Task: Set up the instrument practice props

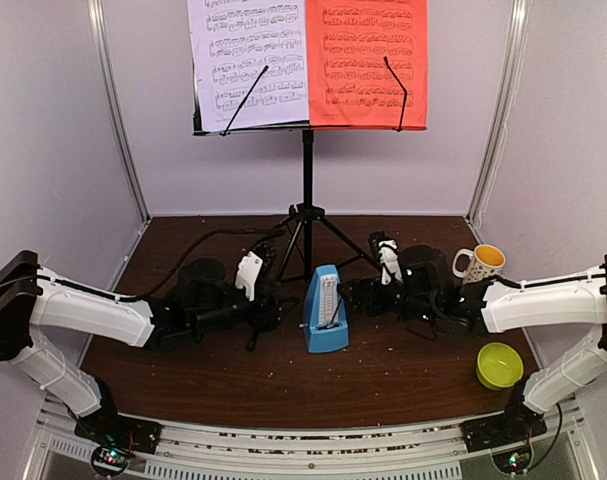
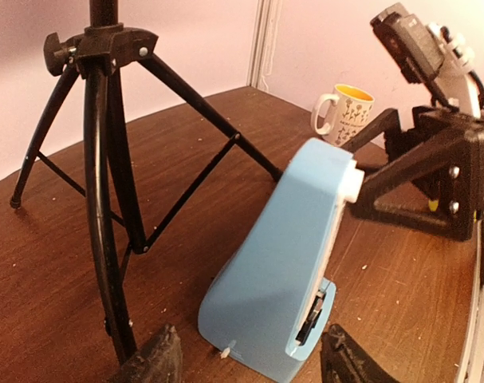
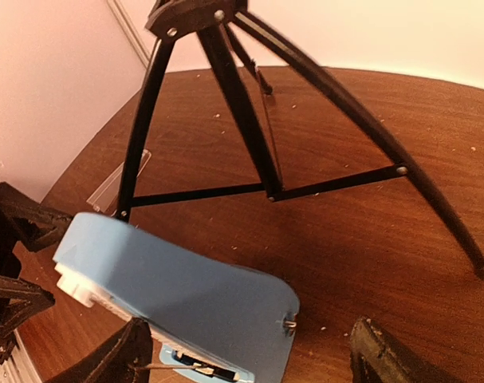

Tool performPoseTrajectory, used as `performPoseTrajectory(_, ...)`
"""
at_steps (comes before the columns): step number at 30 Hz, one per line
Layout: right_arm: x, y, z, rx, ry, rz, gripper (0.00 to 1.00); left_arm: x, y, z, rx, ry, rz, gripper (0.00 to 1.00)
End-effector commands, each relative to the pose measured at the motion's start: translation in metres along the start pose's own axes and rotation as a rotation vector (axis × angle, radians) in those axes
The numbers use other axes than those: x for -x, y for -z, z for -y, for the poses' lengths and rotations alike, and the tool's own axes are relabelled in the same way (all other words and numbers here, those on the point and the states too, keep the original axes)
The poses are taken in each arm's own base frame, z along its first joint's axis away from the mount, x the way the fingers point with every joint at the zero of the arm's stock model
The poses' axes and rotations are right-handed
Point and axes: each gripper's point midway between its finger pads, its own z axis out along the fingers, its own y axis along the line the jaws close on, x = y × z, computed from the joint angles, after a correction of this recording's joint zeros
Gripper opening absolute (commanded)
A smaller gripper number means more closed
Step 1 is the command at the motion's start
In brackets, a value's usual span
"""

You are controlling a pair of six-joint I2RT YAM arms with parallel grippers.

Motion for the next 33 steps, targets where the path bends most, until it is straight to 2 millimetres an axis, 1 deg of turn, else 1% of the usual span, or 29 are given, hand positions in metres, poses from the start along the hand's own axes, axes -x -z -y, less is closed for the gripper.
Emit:
performPoseTrajectory(1, 0.004, 0.012, 0.036, -0.097, 0.000, 0.017, 0.86, 0.001, 0.004, -0.010, 0.064, -0.024, -0.015, 0.62)
performPoseTrajectory(3, 0.001, 0.017, 0.054, -0.135, 0.000, 0.010, 0.86, 0.001, 0.004, -0.016, 0.085, -0.017, -0.030, 0.63)
performPoseTrajectory(5, -0.007, 0.021, 0.073, -0.172, -0.005, -0.007, 0.86, 0.002, 0.007, -0.024, 0.100, 0.016, -0.032, 0.63)
performPoseTrajectory(8, -0.012, 0.029, 0.094, -0.213, -0.011, -0.014, 0.86, 0.005, 0.013, -0.037, 0.109, 0.064, -0.017, 0.63)
performPoseTrajectory(10, -0.014, 0.035, 0.104, -0.233, -0.012, -0.022, 0.86, 0.008, 0.018, -0.046, 0.121, 0.092, -0.005, 0.63)
performPoseTrajectory(13, -0.007, 0.045, 0.113, -0.232, -0.020, -0.008, 0.88, 0.010, 0.028, -0.066, 0.149, 0.143, 0.007, 0.63)
performPoseTrajectory(15, 0.002, 0.051, 0.115, -0.209, -0.023, 0.006, 0.90, 0.009, 0.035, -0.081, 0.173, 0.180, 0.011, 0.63)
performPoseTrajectory(17, 0.015, 0.059, 0.121, -0.206, -0.032, 0.030, 0.94, 0.010, 0.043, -0.096, 0.202, 0.206, 0.017, 0.64)
performPoseTrajectory(19, 0.029, 0.065, 0.125, -0.193, -0.042, 0.055, 0.96, 0.012, 0.051, -0.110, 0.237, 0.221, 0.026, 0.64)
performPoseTrajectory(22, 0.051, 0.072, 0.125, -0.143, -0.050, 0.098, 1.00, 0.023, 0.063, -0.124, 0.270, 0.236, 0.048, 0.66)
performPoseTrajectory(26, 0.079, 0.083, 0.123, -0.094, -0.059, 0.149, 1.00, 0.040, 0.082, -0.146, 0.342, 0.247, 0.056, 0.70)
performPoseTrajectory(28, 0.094, 0.089, 0.122, -0.074, -0.073, 0.191, 1.00, 0.051, 0.091, -0.154, 0.374, 0.243, 0.062, 0.75)
performPoseTrajectory(31, 0.114, 0.099, 0.116, -0.033, -0.081, 0.249, 1.00, 0.065, 0.105, -0.166, 0.440, 0.236, 0.059, 0.88)
performPoseTrajectory(32, 0.117, 0.101, 0.115, -0.025, -0.081, 0.256, 1.00, 0.068, 0.109, -0.170, 0.463, 0.234, 0.045, 0.95)
performPoseTrajectory(33, 0.121, 0.103, 0.113, -0.017, -0.080, 0.263, 1.00, 0.070, 0.112, -0.173, 0.481, 0.233, 0.030, 0.97)
